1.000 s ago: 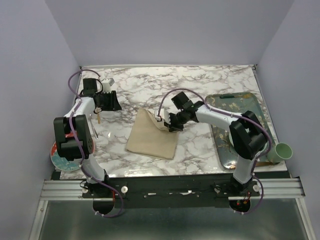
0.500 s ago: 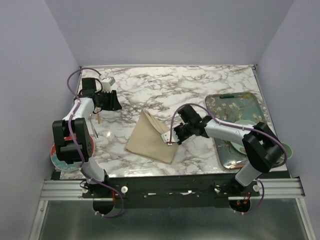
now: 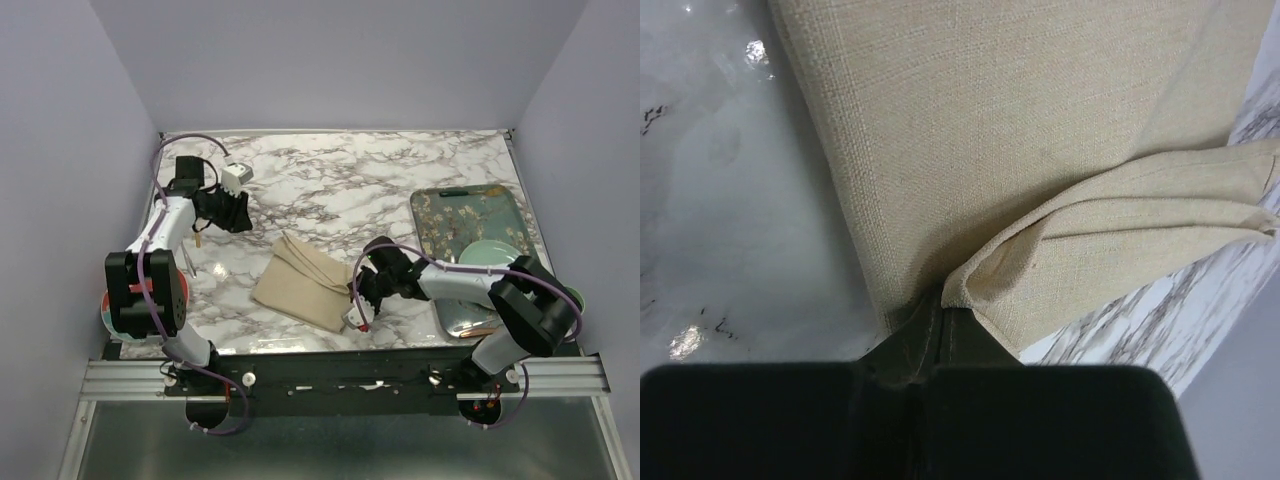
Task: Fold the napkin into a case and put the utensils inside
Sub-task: Fold the lower triangle-folded napkin at the center of the board, then smooth out the 2/3-rectangle-folded napkin at the center of the board.
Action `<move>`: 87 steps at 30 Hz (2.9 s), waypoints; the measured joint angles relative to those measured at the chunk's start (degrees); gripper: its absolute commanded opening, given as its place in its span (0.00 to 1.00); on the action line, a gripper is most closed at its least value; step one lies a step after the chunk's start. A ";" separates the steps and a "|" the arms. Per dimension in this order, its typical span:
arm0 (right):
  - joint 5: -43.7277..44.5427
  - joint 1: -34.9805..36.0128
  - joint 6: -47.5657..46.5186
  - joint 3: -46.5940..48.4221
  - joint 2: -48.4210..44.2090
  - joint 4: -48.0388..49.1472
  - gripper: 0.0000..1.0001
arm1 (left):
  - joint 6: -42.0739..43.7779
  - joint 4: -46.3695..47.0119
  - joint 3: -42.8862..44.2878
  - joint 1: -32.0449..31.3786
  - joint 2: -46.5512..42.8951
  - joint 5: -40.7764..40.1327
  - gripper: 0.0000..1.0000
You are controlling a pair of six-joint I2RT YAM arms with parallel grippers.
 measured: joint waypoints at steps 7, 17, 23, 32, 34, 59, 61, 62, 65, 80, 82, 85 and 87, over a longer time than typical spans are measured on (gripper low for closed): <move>0.17 0.00 -7.10 -1.31 -0.42 0.79 0.01 | 6.21 -2.03 -0.90 -10.47 -3.02 -1.88 0.47; 2.34 -0.17 -11.08 -1.18 0.81 2.91 0.01 | -4.00 2.01 1.29 -16.48 2.49 -7.02 0.56; 2.56 -0.39 -11.98 -1.20 0.81 2.97 0.01 | -12.39 2.40 1.33 -16.20 5.35 -9.75 0.55; 2.73 -0.57 -12.00 -1.22 0.79 3.17 0.01 | -17.75 2.38 1.33 -16.20 8.70 -10.32 0.28; 2.78 -0.83 -12.00 -1.22 0.79 3.21 0.01 | -18.36 2.23 1.33 -16.20 9.18 -10.32 0.21; 1.86 -3.58 -9.90 -1.90 -1.70 3.39 0.01 | -20.61 1.75 -8.59 -10.82 2.25 -5.62 0.52; 1.64 -3.69 -10.38 -2.10 -1.68 3.41 0.01 | -21.18 2.58 -8.04 -8.17 0.33 -4.26 0.55; 1.55 -3.82 -10.51 -2.14 -1.68 3.48 0.01 | -21.40 2.86 -7.74 -7.13 -0.37 -4.09 0.55; 1.29 -3.85 -10.82 -2.16 -1.68 3.82 0.01 | -22.32 4.00 -5.79 -6.10 -1.46 -3.89 0.55; 0.48 -3.96 -11.34 -2.97 -1.99 4.28 0.01 | -26.69 5.03 -4.68 -10.88 3.32 -4.33 0.42; 0.44 -3.96 -11.34 -3.04 -2.08 4.28 0.01 | -27.19 5.16 -4.74 -11.45 3.48 -4.35 0.41; 0.37 -4.22 -11.34 -3.15 -2.19 4.31 0.01 | -27.47 5.38 -4.76 -11.65 3.91 -4.50 0.41; 0.31 -4.28 -11.34 -3.21 -2.25 4.33 0.01 | -27.54 5.38 -4.94 -11.69 4.15 -4.83 0.45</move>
